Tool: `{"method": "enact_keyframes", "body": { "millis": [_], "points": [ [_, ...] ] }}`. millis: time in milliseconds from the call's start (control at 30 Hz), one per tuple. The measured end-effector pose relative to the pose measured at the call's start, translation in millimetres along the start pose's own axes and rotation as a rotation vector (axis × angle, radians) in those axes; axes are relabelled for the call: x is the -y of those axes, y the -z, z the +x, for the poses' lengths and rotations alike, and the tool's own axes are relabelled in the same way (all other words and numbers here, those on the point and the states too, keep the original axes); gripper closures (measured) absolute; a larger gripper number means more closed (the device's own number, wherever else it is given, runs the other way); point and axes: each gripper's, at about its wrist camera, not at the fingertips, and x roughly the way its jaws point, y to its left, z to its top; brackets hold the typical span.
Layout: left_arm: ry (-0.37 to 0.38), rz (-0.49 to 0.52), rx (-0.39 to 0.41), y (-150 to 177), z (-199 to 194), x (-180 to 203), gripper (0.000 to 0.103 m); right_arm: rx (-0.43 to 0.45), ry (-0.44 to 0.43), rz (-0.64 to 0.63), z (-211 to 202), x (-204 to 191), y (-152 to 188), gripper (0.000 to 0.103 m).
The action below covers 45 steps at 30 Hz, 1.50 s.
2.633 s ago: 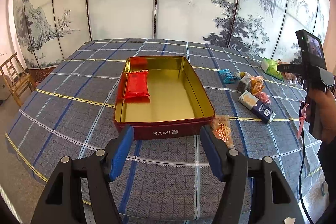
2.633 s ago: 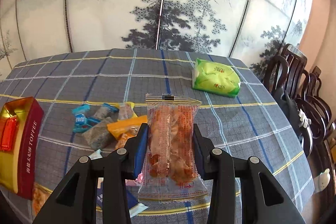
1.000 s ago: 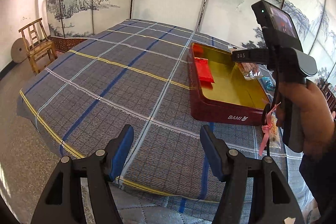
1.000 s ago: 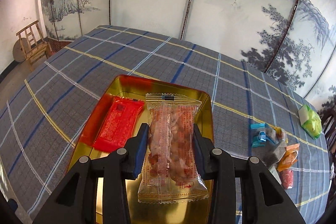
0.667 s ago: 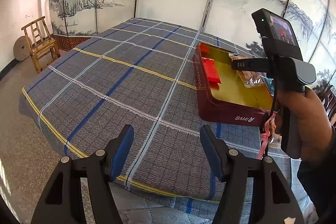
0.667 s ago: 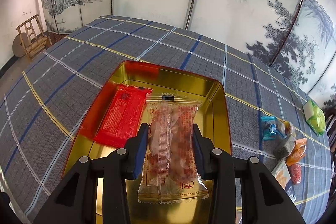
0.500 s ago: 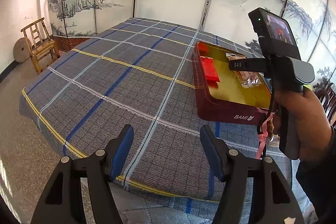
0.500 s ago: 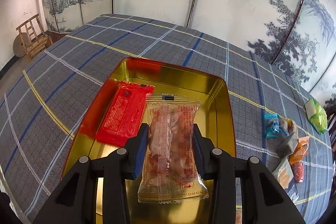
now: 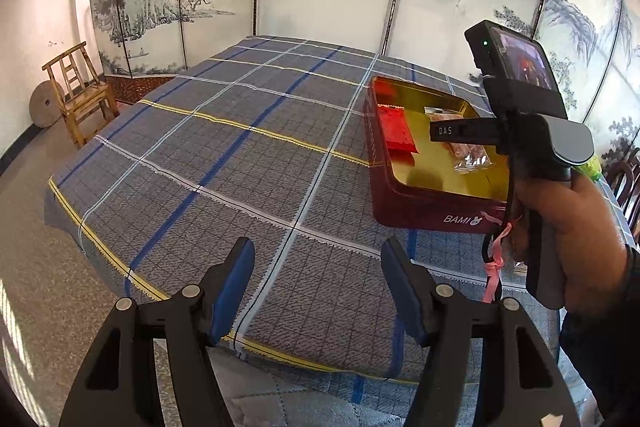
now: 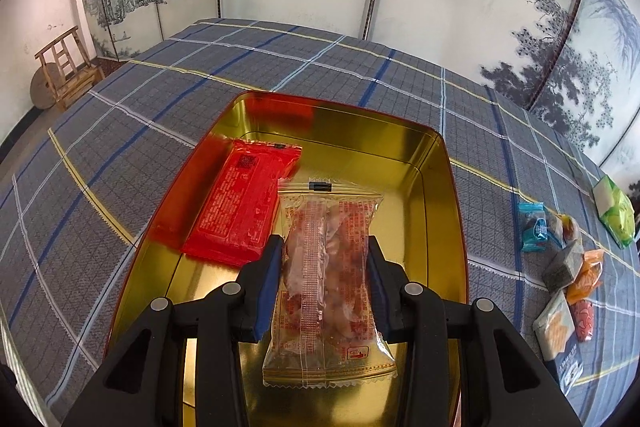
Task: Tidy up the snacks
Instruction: 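Carry the orange-stick bag into the tin and open the right gripper, then move the left tool toward the dark seaweed bar among the snacks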
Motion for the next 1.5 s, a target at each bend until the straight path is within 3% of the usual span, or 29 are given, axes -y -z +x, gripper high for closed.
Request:
{"method": "enact_keyframes", "body": {
  "millis": [333, 500, 667, 833, 1067, 1200, 1333, 1500],
  "points": [
    [-0.02, 0.021, -0.004, 1.5, -2.6, 7.2, 0.041, -0.023, -0.031, 0.027, 11.2, 5.2, 4.9, 0.062],
    [-0.034, 0.031, 0.001, 1.9, -5.4, 12.7, 0.041, 0.026, -0.116, 0.055, -5.6, 15.3, 6.8, 0.06],
    [-0.025, 0.066, 0.016, 0.9, -10.6, 27.9, 0.039, 0.157, -0.149, 0.12, -52.0, 56.1, 21.1, 0.035],
    [-0.003, 0.129, 0.046, -7.6, -17.5, 53.2, 0.036, 0.231, -0.054, 0.214, -78.1, 134.2, 60.0, 0.028],
    [0.104, 0.232, 0.072, -38.6, -18.4, 119.7, 0.03, 0.239, 0.147, 0.488, -85.7, 290.0, 135.1, 0.025],
    [0.217, 0.315, 0.08, -63.8, -9.0, 177.4, 0.025, 0.23, 0.192, 0.675, -94.3, 369.2, 171.9, 0.025],
    [0.318, 0.444, 0.052, -88.1, 22.4, 254.9, 0.024, 0.232, 0.215, 0.768, -95.4, 413.3, 197.4, 0.025],
    [0.381, 0.593, 0.022, -97.7, 73.4, 337.1, 0.019, 0.243, 0.202, 0.788, -87.9, 427.4, 220.6, 0.025]
  ]
}}
